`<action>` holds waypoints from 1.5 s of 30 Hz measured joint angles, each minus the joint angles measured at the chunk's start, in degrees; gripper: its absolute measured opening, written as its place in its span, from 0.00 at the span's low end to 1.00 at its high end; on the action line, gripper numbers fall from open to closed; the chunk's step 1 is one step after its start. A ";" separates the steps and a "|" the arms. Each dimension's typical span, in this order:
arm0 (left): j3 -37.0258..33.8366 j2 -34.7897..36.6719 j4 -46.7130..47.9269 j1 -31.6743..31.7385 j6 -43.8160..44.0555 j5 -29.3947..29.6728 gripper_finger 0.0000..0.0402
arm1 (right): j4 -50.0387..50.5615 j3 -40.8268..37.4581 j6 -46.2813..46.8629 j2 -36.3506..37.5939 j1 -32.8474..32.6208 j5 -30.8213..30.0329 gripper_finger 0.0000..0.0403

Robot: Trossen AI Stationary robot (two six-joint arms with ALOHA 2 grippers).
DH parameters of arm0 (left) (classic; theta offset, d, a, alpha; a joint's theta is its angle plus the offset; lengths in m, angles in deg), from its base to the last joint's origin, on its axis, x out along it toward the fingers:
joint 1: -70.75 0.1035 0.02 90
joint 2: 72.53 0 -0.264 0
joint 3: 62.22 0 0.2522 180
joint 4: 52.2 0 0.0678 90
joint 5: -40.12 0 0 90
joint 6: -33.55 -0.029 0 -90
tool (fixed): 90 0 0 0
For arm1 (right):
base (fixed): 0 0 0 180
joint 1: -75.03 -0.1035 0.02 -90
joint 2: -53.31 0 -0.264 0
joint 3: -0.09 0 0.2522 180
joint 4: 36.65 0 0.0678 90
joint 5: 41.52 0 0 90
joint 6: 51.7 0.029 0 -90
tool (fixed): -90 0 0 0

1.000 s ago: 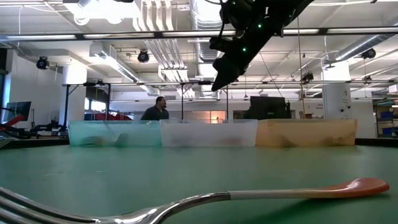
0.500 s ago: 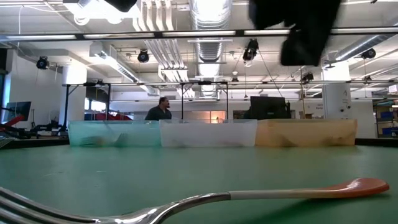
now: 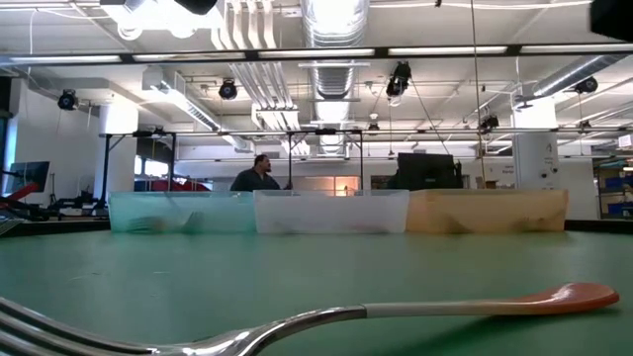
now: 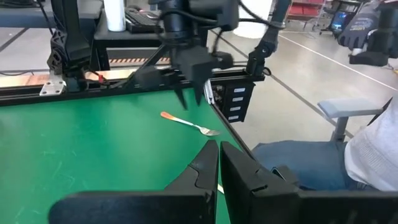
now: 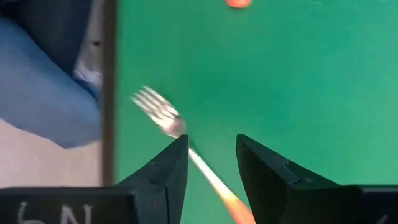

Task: Sort silverware by color (type)
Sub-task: Put the orange fork into the white bin

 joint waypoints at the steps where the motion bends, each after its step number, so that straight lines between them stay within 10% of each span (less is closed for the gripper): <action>1: 0.00 0.00 0.03 0.00 0.00 0.00 0.00 | -1.56 0.00 0.66 -0.65 -1.05 -0.37 0.31; 45: 0.00 0.00 0.48 0.02 -0.02 0.04 0.00 | -0.25 -0.75 -10.55 -15.10 -5.28 1.88 0.24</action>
